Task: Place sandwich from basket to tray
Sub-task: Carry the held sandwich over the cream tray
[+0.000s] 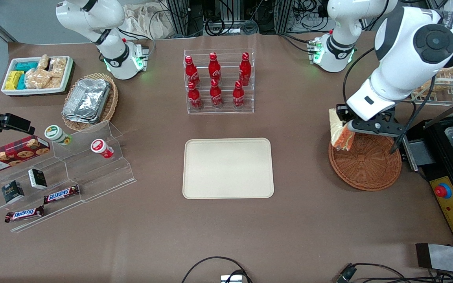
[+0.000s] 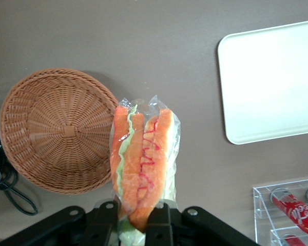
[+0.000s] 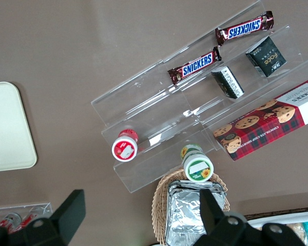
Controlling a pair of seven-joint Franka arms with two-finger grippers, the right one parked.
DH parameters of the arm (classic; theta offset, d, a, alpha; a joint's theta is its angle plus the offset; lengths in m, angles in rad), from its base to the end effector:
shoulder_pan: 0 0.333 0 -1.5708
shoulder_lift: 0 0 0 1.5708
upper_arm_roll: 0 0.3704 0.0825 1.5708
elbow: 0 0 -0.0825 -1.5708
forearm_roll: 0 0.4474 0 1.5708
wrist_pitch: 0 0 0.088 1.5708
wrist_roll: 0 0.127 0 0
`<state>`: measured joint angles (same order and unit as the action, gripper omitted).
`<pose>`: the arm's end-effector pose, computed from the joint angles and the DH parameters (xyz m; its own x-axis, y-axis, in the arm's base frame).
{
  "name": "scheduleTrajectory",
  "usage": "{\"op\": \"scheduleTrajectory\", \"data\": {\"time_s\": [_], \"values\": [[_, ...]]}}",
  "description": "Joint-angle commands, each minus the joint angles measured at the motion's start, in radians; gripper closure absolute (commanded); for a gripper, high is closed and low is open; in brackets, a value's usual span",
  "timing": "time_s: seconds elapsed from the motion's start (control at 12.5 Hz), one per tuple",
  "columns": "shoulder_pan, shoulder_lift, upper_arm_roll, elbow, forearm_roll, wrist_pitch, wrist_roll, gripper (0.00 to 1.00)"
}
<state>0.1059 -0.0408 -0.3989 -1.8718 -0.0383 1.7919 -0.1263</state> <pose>0.5767 -0.1814 0.5388 0.9867 -0.1564 -0.0446 -0.1559 -0.9877 0.0156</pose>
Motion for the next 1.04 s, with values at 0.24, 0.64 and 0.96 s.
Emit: {"op": "scheduleTrajectory", "data": {"time_s": [0.24, 0.64, 0.96], "values": [[0.003, 0.125, -0.148, 0.118, 0.015, -0.031, -0.208, 1.0], [0.001, 0.223, -0.245, 0.189, 0.054, -0.023, -0.343, 1.0], [0.001, 0.347, -0.334, 0.272, 0.145, -0.019, -0.481, 1.0]]}}
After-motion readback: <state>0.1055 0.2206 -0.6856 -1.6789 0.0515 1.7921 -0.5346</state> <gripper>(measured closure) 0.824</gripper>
